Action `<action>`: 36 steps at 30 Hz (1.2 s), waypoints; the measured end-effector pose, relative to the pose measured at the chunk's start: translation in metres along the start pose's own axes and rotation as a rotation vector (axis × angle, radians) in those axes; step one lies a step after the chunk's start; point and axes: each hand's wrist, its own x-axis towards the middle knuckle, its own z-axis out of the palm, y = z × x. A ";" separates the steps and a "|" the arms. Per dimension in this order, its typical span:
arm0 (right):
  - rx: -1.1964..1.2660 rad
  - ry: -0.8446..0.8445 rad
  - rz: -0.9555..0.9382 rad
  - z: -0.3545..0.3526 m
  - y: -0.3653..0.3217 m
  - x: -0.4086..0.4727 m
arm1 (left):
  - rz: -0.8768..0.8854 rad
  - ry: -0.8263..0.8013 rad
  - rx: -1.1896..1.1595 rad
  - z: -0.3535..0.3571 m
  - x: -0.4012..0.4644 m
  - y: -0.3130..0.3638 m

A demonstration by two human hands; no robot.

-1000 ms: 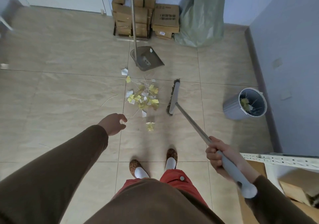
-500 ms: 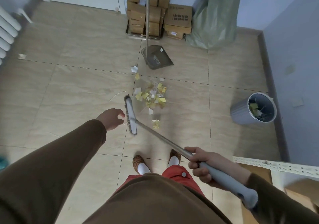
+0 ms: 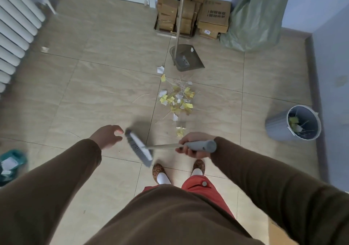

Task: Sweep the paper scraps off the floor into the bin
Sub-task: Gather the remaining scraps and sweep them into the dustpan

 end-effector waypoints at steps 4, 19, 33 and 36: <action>0.008 0.165 -0.077 -0.049 -0.017 -0.040 | -0.014 -0.024 -0.041 0.005 0.001 -0.005; 0.159 -0.162 -0.213 0.027 -0.037 -0.038 | -0.008 -0.020 -0.064 -0.028 0.033 0.010; 0.468 -0.052 -0.169 -0.028 -0.222 0.018 | -0.087 -0.064 -0.061 -0.111 0.123 0.045; 0.399 0.040 -0.178 -0.052 -0.217 -0.033 | -0.049 -0.054 -0.072 -0.132 0.146 0.074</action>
